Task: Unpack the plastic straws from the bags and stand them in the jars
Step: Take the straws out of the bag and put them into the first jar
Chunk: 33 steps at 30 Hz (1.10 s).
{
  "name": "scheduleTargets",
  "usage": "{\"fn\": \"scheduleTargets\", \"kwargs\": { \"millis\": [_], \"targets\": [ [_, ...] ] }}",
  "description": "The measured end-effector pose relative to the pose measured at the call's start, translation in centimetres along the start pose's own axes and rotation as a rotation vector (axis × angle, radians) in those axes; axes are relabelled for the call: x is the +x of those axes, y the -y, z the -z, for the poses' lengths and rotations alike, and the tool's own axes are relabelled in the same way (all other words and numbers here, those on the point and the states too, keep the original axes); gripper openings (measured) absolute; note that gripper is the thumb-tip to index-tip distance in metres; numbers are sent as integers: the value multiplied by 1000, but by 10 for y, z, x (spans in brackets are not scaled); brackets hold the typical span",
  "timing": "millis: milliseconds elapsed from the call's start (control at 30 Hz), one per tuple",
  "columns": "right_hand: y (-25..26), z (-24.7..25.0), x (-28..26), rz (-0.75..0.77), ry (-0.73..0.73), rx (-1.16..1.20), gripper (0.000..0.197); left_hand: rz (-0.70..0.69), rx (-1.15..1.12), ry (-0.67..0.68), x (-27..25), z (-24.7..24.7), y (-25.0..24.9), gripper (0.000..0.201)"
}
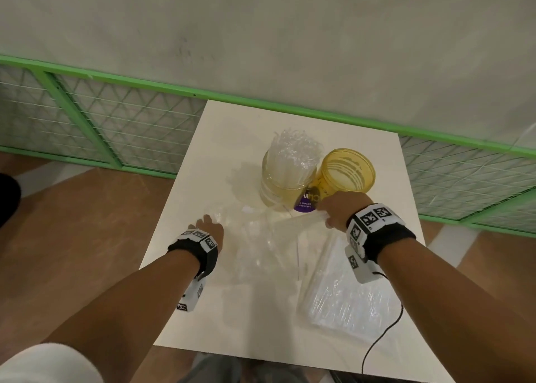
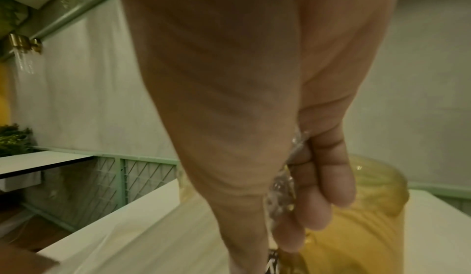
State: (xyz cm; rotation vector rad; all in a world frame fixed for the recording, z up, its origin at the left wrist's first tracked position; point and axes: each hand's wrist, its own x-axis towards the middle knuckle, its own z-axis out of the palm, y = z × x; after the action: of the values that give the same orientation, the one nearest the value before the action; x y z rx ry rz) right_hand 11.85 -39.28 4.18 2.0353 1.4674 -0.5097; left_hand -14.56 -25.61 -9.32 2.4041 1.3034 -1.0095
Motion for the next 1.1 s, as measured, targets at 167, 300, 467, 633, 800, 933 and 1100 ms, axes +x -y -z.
{"fn": "scheduleTargets", "kwargs": {
  "millis": [167, 300, 467, 633, 800, 933, 1100],
  "targets": [
    [-11, 6, -4, -69, -14, -43, 26, 136, -25, -166, -9, 29, -14, 55],
    [0, 11, -5, -44, -60, -88, 23, -471, -409, -534, -22, 49, -50, 75],
    [16, 25, -9, 60, -135, -100, 26, -528, -514, -288, -25, 48, -105, 77],
    [6, 33, -11, 175, -326, 141, 68, -512, -814, -339, -14, 45, -112, 19],
    [8, 42, -18, 165, -526, 843, 98, -477, -1155, -493, -18, 59, -105, 24],
    [22, 43, -10, 153, -453, 922, 40, -589, -1271, -578, -36, 89, -117, 21],
    [31, 44, 7, 129, -614, 1061, 35, -573, -1184, -558, -45, 107, -108, 28]
  ]
}}
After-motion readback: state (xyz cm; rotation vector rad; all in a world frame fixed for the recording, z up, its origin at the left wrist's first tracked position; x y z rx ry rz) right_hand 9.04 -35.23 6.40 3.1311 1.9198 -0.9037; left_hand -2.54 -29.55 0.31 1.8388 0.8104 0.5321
